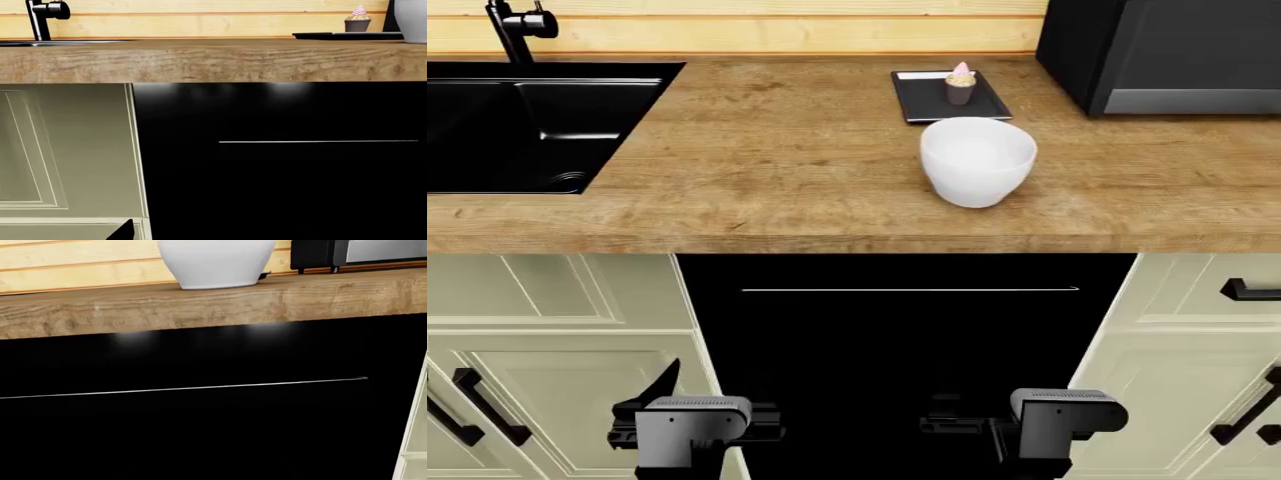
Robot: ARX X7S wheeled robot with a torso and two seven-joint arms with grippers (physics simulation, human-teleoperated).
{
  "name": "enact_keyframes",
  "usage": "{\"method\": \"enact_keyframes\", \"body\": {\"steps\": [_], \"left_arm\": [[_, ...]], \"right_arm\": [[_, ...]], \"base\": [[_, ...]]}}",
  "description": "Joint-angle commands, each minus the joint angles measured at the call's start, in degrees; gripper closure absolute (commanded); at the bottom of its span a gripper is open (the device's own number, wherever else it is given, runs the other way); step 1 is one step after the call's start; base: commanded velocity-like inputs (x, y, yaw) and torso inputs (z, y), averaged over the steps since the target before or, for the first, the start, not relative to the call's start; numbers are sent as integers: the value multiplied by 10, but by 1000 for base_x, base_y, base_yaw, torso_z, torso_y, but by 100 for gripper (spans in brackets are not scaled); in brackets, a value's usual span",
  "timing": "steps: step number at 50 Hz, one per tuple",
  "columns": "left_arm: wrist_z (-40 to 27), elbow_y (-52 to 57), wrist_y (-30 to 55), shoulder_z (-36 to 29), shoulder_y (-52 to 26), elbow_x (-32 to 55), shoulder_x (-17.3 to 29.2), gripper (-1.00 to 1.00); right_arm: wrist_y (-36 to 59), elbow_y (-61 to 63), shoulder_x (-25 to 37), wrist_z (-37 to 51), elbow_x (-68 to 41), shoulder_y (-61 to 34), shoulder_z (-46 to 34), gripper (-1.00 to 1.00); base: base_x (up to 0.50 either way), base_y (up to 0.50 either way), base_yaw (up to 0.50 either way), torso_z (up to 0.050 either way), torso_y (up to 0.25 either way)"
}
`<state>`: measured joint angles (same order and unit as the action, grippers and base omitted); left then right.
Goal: Move the fresh-baked cupcake off the tray onto the counter, and place the bowl used for mixing into the sink.
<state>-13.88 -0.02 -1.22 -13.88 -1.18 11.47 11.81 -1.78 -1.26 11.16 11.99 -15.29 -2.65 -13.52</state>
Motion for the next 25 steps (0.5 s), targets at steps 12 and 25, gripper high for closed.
{"method": "enact_keyframes", "body": {"steps": [12,25], "left_arm": [[-5,-1,-1,-5,-3,5,4,-100],[-8,4,-2,-8,1,7,8,-100]], "right_arm": [[-1,0,5,6,-4,0,-6,-100],[4,6,8,11,-13,4,-5,-100]], "base": [[0,-199,0,0,0],[71,-27,0,0,0]]}}
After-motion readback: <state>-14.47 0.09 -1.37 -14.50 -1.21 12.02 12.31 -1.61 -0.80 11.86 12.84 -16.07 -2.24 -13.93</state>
